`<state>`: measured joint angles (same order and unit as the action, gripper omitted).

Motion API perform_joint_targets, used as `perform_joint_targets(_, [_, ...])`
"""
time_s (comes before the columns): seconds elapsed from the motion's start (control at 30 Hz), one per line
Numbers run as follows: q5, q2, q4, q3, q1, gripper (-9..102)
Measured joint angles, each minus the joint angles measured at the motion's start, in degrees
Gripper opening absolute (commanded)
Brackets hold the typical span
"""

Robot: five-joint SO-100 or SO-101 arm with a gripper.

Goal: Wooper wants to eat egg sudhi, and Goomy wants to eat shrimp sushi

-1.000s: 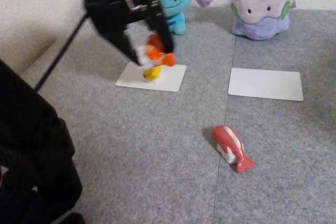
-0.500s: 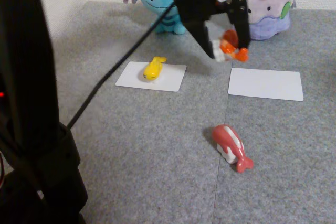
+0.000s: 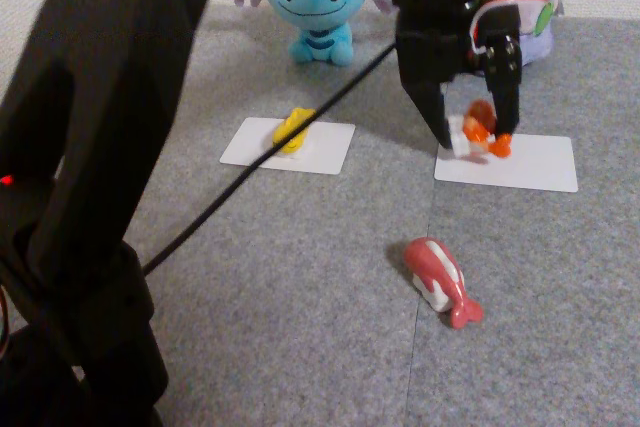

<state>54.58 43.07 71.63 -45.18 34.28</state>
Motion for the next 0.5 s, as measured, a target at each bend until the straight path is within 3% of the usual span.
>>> perform_joint_targets(0.13, [-1.0, -2.1, 0.0, 2.5, 0.1, 7])
perform_joint_targets(0.5, [-1.1, -2.6, 2.9, 4.2, 0.4, 26])
